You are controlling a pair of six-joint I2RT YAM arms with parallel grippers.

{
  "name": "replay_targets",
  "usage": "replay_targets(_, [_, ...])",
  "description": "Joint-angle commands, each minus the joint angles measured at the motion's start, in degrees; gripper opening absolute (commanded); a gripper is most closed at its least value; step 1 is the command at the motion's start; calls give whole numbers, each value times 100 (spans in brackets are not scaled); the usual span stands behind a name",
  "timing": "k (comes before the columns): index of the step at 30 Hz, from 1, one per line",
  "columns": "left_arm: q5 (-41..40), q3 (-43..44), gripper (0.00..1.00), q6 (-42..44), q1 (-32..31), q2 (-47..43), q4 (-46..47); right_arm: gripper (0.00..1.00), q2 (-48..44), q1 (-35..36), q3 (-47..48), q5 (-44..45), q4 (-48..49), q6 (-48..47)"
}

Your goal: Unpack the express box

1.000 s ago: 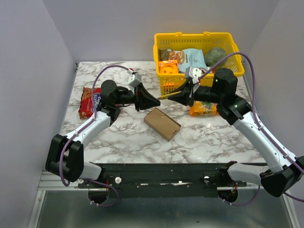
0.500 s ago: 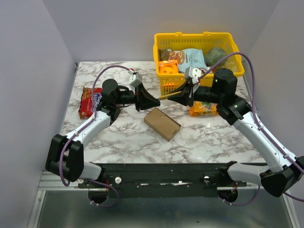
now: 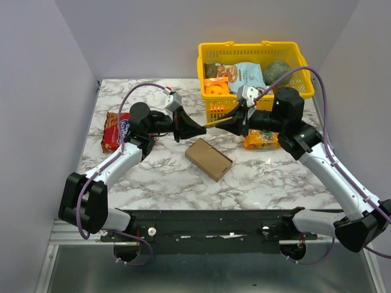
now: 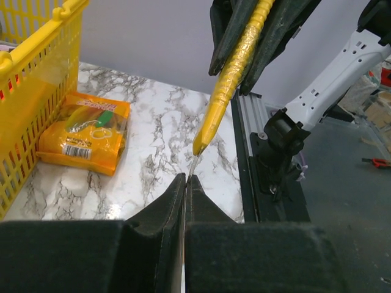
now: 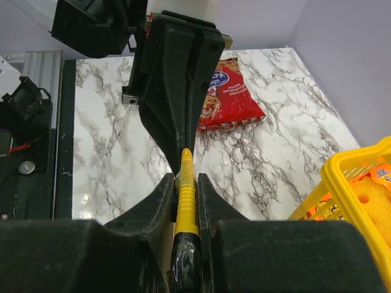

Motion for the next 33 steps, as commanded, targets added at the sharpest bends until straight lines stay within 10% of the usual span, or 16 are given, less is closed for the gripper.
replay_targets(1, [90,52,0,66,16,34,-3,1,44,-13,50,37,-116,-16])
replay_targets(11, [458,0,0,1673,349,-45,-2031,1,-105,-40,217,151,-54,-157])
replay_targets(15, [837,96,0,3436,972,-168,-4624,0,-158,-224,287,-6,-221,-210])
replay_targets(18, [593,613,0,6264,1307,-37,-7365,0,-184,-251,279,-86,-335,-306])
replay_targets(23, [521,1457,0,8659,1536,710,-9556,1,-167,-251,261,-183,-423,-350])
replay_targets(27, [733,1608,7,7983,1405,571,-9376,1,-123,-251,261,-44,-406,-324])
replay_targets(33, [-2280,229,15,3822,939,-423,-4709,0,-106,-251,226,949,-476,237])
